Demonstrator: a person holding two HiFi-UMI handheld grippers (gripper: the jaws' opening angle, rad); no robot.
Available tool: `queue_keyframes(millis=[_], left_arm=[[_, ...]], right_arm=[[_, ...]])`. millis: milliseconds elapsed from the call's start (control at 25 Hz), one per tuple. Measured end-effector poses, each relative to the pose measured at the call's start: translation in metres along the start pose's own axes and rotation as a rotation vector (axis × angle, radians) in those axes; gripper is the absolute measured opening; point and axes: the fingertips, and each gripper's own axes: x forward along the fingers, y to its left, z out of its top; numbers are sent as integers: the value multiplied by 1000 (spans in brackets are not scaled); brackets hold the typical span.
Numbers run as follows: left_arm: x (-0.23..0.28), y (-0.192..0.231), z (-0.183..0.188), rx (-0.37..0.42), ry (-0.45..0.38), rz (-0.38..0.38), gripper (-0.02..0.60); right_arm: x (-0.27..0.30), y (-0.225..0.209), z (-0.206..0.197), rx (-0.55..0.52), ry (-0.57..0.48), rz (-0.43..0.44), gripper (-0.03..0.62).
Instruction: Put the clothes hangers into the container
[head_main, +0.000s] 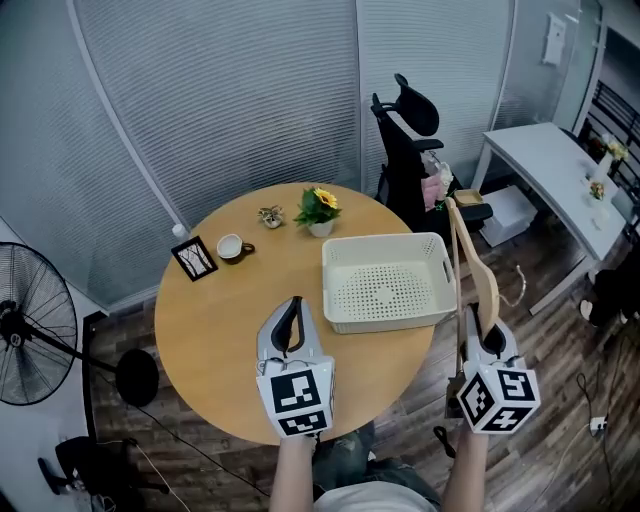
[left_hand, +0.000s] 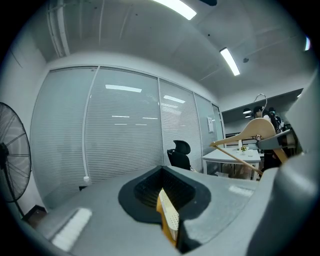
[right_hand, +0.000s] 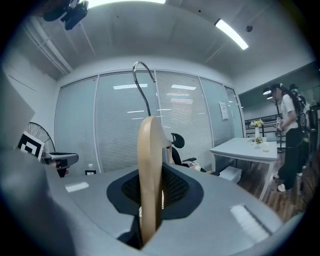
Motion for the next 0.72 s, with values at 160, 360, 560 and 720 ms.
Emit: queue_keyframes(millis=[160,360,560,720], left_arm=[[31,2,5,1,6,-12,1],[62,2,-3,-2,35,-27,0],[84,4,-17,-19,74,-42,1],[99,11,-26,-25,95,-46,1]], right_arm=[[30,0,8,3,4,15,63],[60,0,8,-9,33,23,63],[85,2,0,-24,75,39,63],[103,7,-8,-25,110,70,63]])
